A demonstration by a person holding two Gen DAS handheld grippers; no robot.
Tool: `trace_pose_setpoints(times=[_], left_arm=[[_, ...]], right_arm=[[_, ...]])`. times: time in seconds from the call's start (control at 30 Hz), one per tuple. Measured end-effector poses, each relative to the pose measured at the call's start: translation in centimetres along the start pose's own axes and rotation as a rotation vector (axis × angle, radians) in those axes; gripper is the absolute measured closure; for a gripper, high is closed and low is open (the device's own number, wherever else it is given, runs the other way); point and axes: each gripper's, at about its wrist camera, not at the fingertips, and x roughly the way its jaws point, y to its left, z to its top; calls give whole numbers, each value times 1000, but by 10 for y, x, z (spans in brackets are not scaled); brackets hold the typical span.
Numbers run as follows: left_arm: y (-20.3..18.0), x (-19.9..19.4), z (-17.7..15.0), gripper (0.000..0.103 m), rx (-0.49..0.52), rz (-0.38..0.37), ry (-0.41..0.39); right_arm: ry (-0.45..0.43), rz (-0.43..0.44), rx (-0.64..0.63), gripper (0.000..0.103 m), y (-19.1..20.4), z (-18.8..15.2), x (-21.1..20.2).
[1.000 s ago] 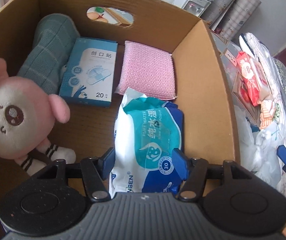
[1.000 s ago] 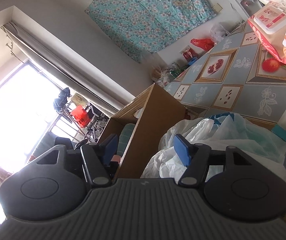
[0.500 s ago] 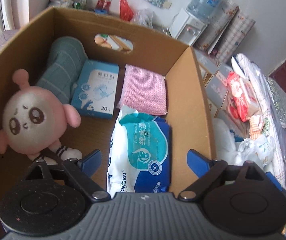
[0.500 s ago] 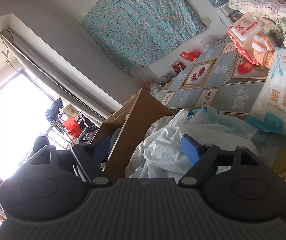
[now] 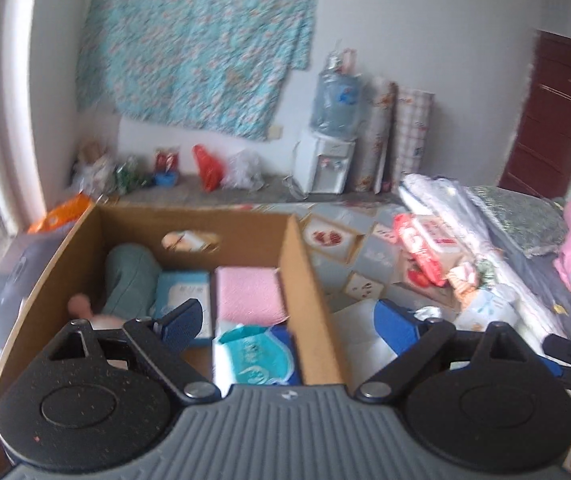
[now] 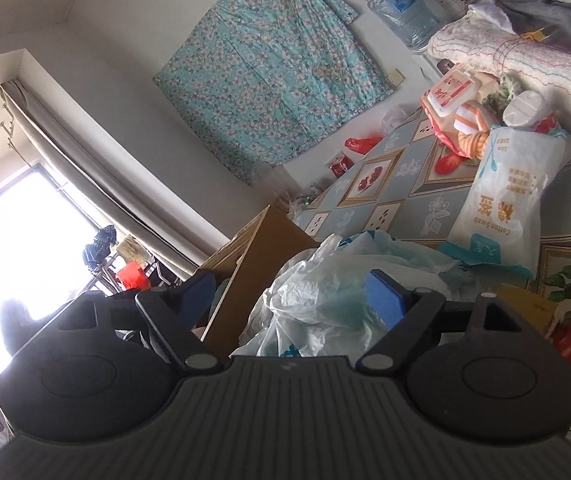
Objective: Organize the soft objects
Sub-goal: 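Move both tools back from the box toward the white cotton swab bag, then grasp the white cotton swab bag with the right gripper and lift it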
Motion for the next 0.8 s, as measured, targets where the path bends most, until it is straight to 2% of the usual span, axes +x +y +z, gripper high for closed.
trace_pose_setpoints(times=[0.1,0.17,0.23,0.37,0.5,0.8], left_arm=[[-32,-3,12,8,107,-44,-19],[-58,3,18,1,188,-72,-9],[-87,14,21,1,279,-109,5],[-147,54,17,1,492,-168,74],[-200,106,0,1,675,-203,147],[-251,200,-21,1,820,-339,365]], right_arm=[[-47,-49,15,20,-11,9,-13],[-75,-96,21,20,-21,18,-18],[-96,-147,28,20,-32,28,-19],[-105,-262,42,20,-59,45,-12],[-64,-359,36,20,-83,59,8],[26,-457,-48,20,-108,75,51]])
